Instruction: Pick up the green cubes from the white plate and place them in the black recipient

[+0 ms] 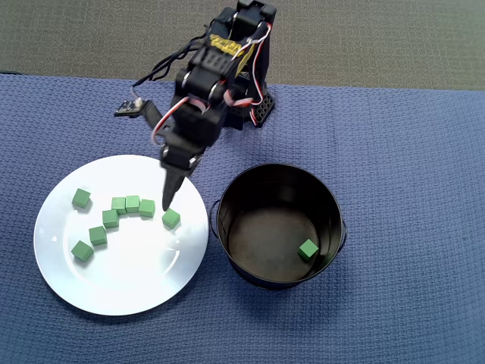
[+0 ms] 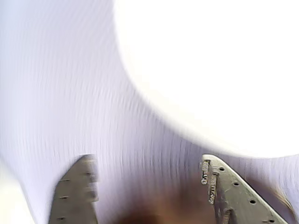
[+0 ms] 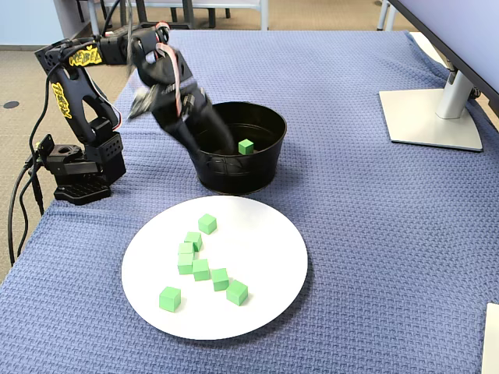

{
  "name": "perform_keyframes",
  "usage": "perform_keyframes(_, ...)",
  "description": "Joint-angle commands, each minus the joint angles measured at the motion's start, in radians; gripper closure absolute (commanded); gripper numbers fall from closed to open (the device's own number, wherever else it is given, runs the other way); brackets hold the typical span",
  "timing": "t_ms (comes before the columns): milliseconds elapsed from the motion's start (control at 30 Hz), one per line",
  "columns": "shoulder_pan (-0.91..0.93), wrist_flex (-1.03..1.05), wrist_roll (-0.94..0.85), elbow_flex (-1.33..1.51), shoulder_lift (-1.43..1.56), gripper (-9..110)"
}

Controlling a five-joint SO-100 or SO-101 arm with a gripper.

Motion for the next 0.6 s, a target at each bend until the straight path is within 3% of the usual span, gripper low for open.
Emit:
perform_keyframes(0, 0.058, 0.029, 0.172, -0.110, -0.132, 85)
perform_keyframes(267, 0.037, 0.109, 0.528, -0.236, -0.336, 84)
perform_keyframes(567, -0.048, 0.144, 0.534, -0.268, -0.445, 83)
